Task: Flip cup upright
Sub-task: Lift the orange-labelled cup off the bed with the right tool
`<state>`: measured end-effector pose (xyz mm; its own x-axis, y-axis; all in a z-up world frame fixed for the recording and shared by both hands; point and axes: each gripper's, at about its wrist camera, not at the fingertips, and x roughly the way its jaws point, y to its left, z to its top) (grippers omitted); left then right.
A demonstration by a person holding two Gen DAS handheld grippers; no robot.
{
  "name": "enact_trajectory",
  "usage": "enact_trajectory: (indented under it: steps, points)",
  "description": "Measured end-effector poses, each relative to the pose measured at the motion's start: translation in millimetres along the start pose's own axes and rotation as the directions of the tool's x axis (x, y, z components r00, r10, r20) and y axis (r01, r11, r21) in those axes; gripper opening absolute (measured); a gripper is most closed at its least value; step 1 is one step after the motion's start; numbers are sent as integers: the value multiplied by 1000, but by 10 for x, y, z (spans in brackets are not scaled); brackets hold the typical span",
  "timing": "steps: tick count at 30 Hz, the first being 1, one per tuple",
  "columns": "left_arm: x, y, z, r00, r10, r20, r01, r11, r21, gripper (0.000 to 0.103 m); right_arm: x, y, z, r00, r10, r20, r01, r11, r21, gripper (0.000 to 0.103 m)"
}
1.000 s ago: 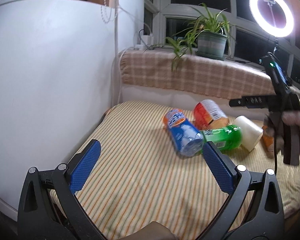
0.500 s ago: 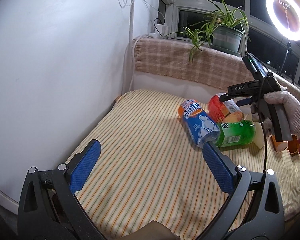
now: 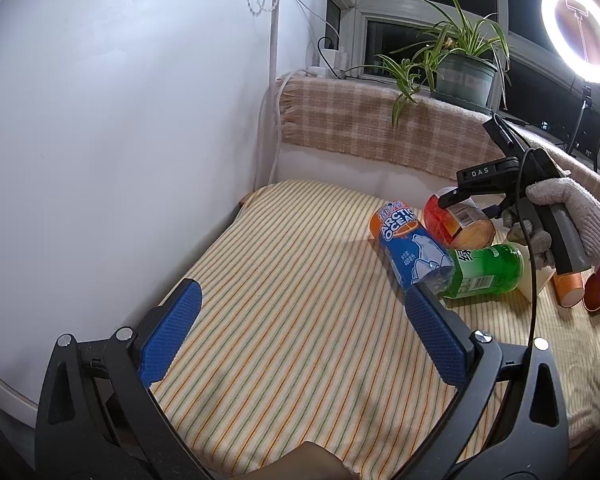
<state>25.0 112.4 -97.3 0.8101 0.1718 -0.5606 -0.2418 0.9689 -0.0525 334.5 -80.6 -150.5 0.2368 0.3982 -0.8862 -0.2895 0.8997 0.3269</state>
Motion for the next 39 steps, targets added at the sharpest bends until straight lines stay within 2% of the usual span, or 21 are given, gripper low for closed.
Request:
enact_trajectory:
  steps: [12,20,23,28,32,39]
  points:
    - [-85,-78,31,1000,-2,27,1,999,33,103,-513,-138,0,993,47,112,-46,999,-11,83]
    - [-232,-142,52,998,-10,54,8,999,50,103,-1043,116,-134,981,137,137,-110,976,-187,83]
    - [-301,-174,50,998,-15,64,11,998,57,103,-1243,210,-301,980,170,101,-134,946,-294,83]
    - [-400,-223,36,997,-26,73,21,998,62,103,-1324,388,-702,987,162,9,-141,881,-452,83]
    - [-478,-254,5,997,-35,75,30,997,74,103,-1231,473,-1078,990,118,-75,-140,814,-564,83]
    - [-557,-348,-35,994,-99,47,91,986,141,103,-999,478,-1450,985,41,-165,-141,738,-660,83]
